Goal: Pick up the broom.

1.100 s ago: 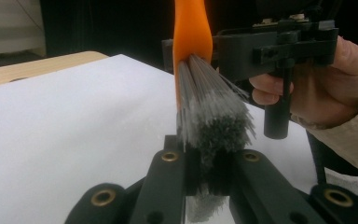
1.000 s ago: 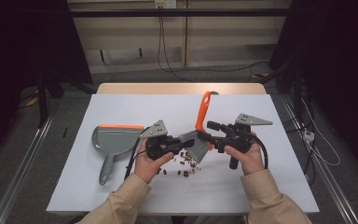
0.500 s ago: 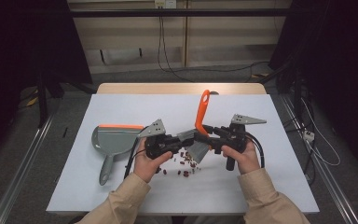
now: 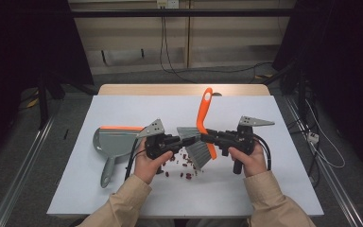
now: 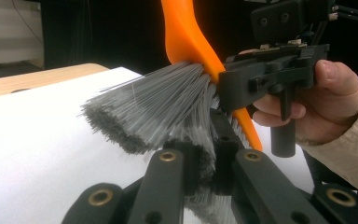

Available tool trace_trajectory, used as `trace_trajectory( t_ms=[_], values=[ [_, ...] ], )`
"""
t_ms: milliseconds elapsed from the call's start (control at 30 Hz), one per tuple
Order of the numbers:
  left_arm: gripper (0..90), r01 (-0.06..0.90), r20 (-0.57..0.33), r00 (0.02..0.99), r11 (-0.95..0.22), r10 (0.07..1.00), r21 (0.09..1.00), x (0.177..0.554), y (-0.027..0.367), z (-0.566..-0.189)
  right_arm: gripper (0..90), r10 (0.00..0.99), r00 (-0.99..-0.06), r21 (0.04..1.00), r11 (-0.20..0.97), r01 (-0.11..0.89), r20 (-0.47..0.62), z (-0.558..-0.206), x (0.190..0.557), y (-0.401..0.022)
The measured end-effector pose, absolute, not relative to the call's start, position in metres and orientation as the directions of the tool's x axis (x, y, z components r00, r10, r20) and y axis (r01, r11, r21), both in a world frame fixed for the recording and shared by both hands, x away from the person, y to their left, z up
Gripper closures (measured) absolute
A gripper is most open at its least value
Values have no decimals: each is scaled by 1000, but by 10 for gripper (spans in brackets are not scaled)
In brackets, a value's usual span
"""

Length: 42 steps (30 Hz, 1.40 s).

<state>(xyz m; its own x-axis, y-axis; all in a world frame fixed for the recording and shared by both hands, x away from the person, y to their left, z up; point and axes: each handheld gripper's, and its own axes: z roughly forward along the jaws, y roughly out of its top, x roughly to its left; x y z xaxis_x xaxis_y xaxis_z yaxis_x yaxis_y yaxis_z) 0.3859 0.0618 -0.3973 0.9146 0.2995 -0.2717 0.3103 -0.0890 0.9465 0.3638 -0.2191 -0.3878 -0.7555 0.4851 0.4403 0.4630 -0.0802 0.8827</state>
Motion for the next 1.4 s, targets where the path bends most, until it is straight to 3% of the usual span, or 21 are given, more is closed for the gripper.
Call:
trace_trajectory(
  t_ms=[267,367,400,600,767,900,1100,1233,1300,1400],
  values=[
    [848,304,-267,917,-87,296,949,386,61,-398,702,475,-749,873,-94,479,462,-388,364,-220],
    [862,304,-270,921,-83,283,949,385,61,-398,679,478,-747,877,-124,463,462,-389,364,-219],
    [865,300,-267,924,-86,274,950,385,60,-398,633,474,-745,875,-136,465,470,-389,365,-219],
    [867,285,-255,932,-88,256,954,384,59,-398,634,438,-744,858,-161,487,504,-393,368,-216],
    [864,286,-254,930,-87,267,954,385,60,-398,706,411,-737,838,-158,522,537,-394,370,-217],
    [841,294,-254,921,-98,295,951,385,58,-399,710,462,-713,834,-121,538,527,-389,368,-214],
    [706,296,-234,909,-140,344,945,384,58,-395,710,496,-719,853,-94,513,487,-385,367,-214],
    [546,294,-218,900,-157,377,943,384,60,-394,710,553,-705,871,-80,485,444,-379,367,-221],
    [420,282,-200,895,-158,399,946,384,62,-392,710,583,-691,875,-73,478,427,-377,367,-225],
    [353,268,-183,891,-156,415,951,384,69,-389,710,623,-671,876,-49,479,402,-377,367,-233]
  ],
)
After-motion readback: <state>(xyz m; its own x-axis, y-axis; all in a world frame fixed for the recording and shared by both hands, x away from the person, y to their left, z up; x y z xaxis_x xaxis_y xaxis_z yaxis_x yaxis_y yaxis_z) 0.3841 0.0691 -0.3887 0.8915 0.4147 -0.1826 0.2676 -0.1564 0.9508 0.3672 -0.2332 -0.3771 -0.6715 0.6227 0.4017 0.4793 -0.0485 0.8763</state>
